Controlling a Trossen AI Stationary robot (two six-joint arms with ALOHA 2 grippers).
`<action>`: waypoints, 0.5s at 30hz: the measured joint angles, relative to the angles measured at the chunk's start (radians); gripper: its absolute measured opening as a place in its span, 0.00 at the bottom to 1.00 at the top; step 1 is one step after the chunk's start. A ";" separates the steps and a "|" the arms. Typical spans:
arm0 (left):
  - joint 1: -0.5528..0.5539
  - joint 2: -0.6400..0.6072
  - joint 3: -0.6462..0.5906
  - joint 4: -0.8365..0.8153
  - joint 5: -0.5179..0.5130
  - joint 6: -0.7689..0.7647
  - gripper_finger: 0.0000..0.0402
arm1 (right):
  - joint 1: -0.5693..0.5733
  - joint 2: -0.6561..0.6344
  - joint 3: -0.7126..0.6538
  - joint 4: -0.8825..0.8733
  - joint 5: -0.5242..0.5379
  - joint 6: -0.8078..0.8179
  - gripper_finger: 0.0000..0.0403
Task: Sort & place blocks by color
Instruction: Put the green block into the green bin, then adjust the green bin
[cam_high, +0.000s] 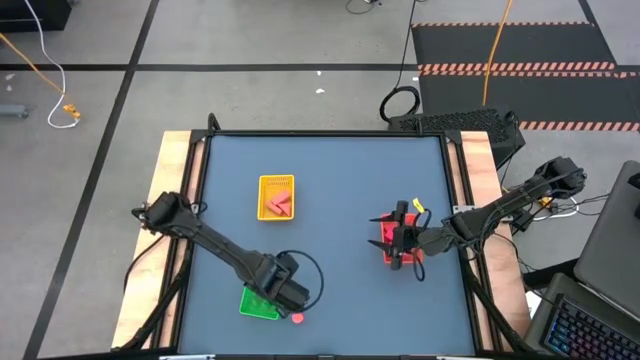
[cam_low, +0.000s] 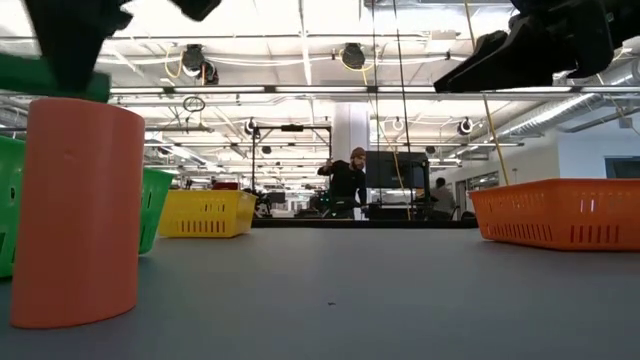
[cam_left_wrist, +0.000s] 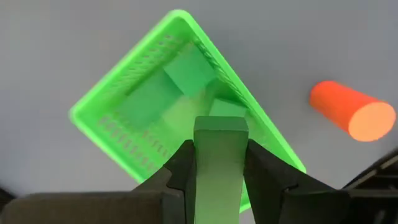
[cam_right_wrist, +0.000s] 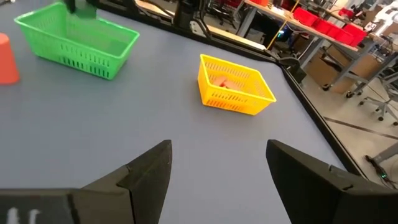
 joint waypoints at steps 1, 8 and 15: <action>-0.003 0.000 -0.014 0.015 0.004 -0.001 0.24 | 0.000 0.000 0.000 0.005 0.000 0.000 0.63; -0.002 0.000 -0.115 0.013 0.003 -0.053 0.24 | 0.000 0.000 0.000 0.016 0.000 0.000 0.63; 0.016 0.000 -0.144 0.033 0.013 -0.059 0.61 | 0.000 0.000 0.000 0.015 0.000 -0.001 0.63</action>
